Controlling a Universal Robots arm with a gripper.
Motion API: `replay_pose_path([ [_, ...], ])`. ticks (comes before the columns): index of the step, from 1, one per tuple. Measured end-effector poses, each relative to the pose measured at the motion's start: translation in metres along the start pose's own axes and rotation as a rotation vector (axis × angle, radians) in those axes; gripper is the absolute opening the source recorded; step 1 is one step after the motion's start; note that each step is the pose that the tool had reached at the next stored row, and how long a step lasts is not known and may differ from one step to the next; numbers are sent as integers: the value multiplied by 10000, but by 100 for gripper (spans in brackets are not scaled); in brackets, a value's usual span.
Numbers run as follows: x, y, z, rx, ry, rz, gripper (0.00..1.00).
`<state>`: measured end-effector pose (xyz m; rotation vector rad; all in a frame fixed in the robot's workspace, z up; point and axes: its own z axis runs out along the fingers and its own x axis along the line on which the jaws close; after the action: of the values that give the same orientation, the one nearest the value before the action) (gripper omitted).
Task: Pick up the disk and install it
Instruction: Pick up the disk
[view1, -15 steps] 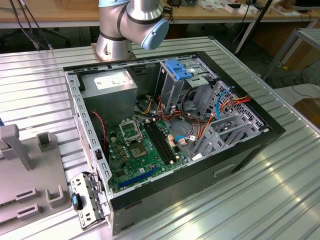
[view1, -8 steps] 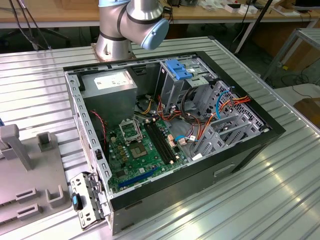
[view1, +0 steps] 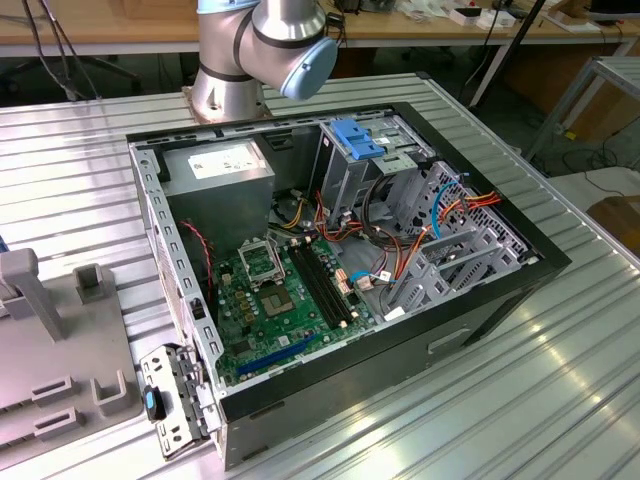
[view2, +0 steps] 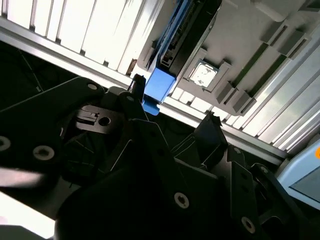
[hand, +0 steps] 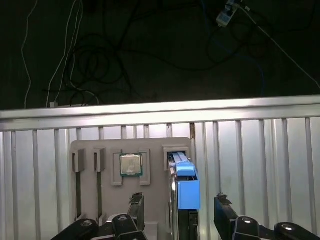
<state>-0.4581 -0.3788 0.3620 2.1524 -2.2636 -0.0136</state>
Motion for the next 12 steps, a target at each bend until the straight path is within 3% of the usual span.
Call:
replay_pose_path([
  [2,-8,1,16,21,16,7,66],
  [3,-17,2,39,83,61,7,66],
  [4,-21,3,55,232,100,8,66],
  [5,-20,12,68,306,101,-24,66],
  [6,-18,61,137,326,100,-117,66],
  [8,-49,72,280,328,99,-142,66],
  [11,-86,71,395,327,100,-142,66],
  [12,-89,72,430,328,100,-142,58],
])
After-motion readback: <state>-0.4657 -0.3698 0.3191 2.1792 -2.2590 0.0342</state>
